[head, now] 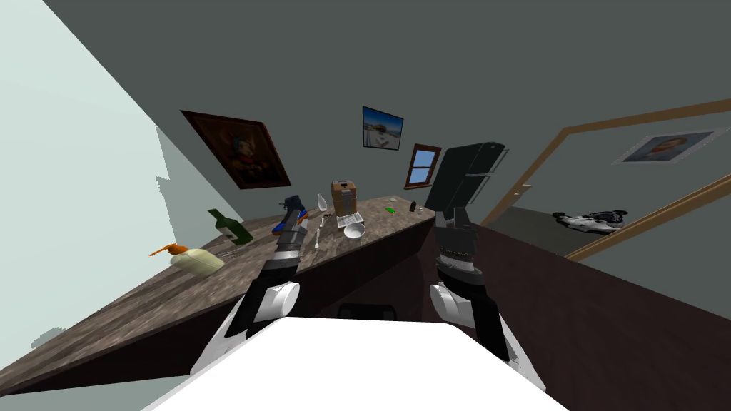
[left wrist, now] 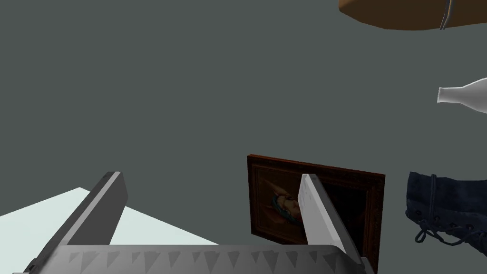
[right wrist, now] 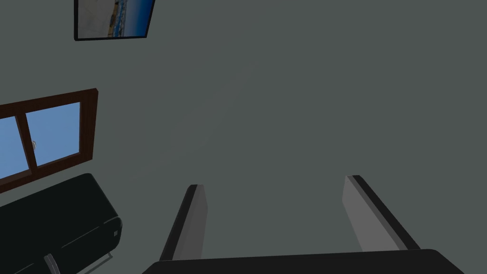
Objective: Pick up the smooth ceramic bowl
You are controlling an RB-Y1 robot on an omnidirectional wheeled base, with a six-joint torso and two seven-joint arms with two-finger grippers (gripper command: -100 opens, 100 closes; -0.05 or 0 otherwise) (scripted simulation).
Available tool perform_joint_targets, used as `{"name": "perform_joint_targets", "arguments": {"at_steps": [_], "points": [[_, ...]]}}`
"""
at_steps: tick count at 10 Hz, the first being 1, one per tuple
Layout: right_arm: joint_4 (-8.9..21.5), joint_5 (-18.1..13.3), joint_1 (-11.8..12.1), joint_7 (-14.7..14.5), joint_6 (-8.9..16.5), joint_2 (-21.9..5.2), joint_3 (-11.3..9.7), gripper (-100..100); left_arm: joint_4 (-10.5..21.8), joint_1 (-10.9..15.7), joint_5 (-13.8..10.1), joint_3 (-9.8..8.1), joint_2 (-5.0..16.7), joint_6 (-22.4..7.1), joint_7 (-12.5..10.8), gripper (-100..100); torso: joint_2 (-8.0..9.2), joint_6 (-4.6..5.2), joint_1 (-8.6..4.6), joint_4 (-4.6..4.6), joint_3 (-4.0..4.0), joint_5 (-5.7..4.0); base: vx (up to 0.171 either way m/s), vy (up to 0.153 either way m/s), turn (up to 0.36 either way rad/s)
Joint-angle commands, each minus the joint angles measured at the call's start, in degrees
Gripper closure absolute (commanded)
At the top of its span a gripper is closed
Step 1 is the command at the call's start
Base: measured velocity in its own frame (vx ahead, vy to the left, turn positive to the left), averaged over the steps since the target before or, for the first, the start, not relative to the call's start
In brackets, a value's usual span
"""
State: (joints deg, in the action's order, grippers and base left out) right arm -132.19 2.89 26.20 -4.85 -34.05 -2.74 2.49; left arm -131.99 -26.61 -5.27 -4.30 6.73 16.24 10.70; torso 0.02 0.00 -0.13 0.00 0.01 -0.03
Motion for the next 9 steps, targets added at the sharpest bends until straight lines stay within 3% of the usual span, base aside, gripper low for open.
{"name": "perform_joint_targets", "arguments": {"at_steps": [1, 9], "points": [[0.0, 0.0, 0.0, 0.0, 0.0, 0.0, 0.0, 0, -0.02, 0.35, -0.1, -0.34, 0.24, -2.41, 0.23, -100, 0.0, 0.0, 0.0, 0.0, 0.0, 0.0, -0.012, -0.038, 0.023], [0.0, 0.0, 0.0, 0.0, 0.0, 0.0, 0.0, 0, -0.92, 3.28, -1.12, -3.74, 1.51, -15.64, 2.11, -100, -0.01, 0.01, 0.05, 0.0, -0.01, 0.01, -0.01, -0.037, 0.033]]}}
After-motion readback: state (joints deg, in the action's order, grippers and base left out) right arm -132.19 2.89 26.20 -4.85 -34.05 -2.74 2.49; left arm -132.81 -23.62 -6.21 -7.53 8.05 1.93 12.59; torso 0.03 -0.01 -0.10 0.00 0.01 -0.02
